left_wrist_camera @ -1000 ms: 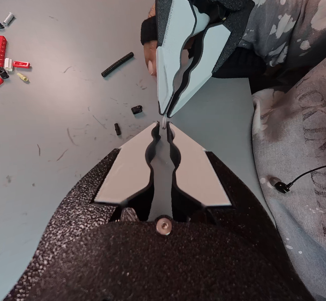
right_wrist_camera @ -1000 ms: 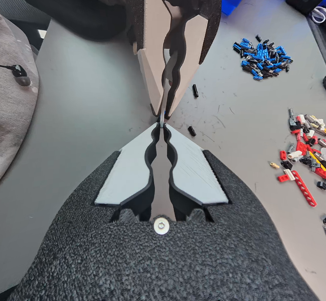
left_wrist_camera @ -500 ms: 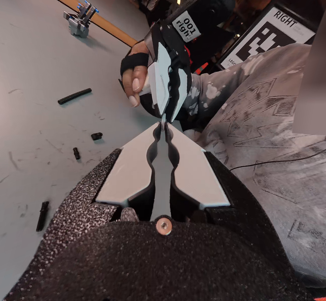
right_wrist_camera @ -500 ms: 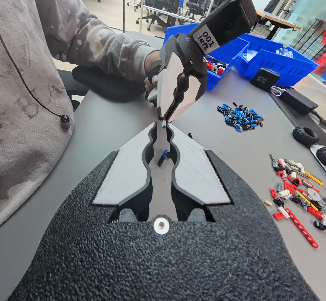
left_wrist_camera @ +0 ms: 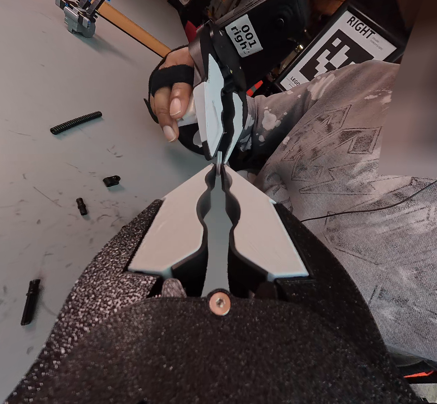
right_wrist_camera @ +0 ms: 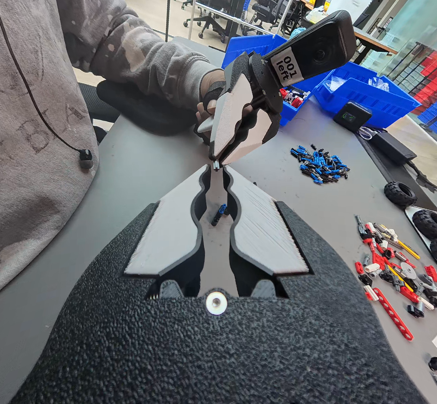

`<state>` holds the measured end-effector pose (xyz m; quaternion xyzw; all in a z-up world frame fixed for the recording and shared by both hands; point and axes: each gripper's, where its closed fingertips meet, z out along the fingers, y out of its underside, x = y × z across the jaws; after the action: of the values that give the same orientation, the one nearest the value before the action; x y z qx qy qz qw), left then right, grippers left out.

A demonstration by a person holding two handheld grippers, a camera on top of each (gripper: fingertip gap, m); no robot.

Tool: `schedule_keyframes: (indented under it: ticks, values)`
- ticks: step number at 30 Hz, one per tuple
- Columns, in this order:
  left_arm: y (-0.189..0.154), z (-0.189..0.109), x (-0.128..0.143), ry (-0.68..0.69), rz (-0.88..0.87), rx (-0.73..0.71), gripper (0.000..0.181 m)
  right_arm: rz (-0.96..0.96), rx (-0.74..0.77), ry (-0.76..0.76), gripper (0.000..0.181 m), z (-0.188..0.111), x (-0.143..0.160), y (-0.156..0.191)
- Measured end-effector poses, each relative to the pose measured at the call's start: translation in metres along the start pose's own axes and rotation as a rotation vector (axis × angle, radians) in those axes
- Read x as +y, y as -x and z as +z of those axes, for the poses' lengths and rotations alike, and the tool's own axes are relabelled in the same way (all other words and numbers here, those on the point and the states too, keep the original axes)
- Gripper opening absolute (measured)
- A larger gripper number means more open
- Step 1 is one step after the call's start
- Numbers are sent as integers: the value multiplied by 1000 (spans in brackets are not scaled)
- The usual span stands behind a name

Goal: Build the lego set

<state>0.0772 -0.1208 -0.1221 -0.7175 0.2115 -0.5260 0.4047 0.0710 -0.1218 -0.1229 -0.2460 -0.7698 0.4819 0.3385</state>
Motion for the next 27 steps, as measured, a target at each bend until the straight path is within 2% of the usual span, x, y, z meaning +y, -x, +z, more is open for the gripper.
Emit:
schedule_keyframes:
  ticks: [27]
  values:
    - [-2, 3, 4, 22, -18, 19, 3, 0, -25, -11, 4, 1, -3, 5]
